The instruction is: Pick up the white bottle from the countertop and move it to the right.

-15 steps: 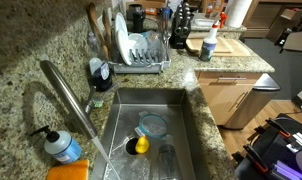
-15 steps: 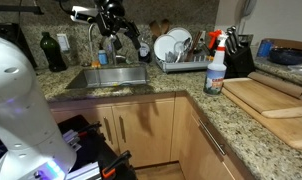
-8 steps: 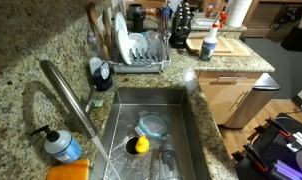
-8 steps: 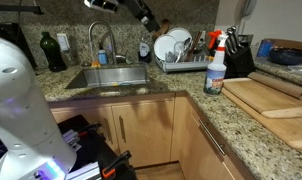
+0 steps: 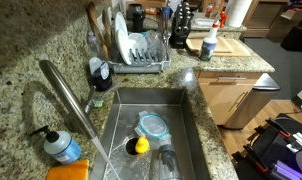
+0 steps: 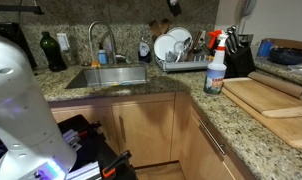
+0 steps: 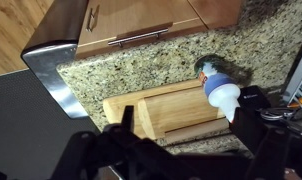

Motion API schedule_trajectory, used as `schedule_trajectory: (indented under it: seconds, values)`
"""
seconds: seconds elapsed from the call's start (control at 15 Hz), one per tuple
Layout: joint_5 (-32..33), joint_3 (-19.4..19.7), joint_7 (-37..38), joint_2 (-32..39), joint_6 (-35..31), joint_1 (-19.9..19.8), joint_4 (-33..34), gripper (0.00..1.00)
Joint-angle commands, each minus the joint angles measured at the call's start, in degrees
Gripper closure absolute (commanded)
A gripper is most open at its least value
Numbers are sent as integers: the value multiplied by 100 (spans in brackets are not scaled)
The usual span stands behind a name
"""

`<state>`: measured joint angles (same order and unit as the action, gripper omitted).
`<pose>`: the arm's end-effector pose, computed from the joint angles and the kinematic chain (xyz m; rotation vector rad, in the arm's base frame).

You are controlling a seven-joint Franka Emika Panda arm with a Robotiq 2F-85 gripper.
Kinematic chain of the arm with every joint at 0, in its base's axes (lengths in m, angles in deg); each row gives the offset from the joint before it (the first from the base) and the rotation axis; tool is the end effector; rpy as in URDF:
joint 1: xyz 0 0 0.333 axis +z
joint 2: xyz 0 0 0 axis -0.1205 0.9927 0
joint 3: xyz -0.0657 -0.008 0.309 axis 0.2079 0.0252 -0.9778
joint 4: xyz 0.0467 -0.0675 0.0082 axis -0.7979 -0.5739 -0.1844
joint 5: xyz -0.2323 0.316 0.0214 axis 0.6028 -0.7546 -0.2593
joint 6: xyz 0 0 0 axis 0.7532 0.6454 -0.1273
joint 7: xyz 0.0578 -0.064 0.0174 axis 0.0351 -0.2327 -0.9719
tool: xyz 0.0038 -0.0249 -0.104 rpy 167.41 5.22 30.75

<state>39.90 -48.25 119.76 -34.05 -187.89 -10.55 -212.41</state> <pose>0.3299 -0.1345 0.5808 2.7291 -1.1904 0.7497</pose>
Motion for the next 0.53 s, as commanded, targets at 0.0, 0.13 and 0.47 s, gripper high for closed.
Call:
schedule_trajectory:
  seconds: [0.0,0.13,0.47]
  values:
    - [-450,-464,-326,75,-116,-589,-35,0]
    - [-442,-517,-316,46,-113,-620,-57,0]
    - [-442,-518,-316,43,-115,-621,-64,0]
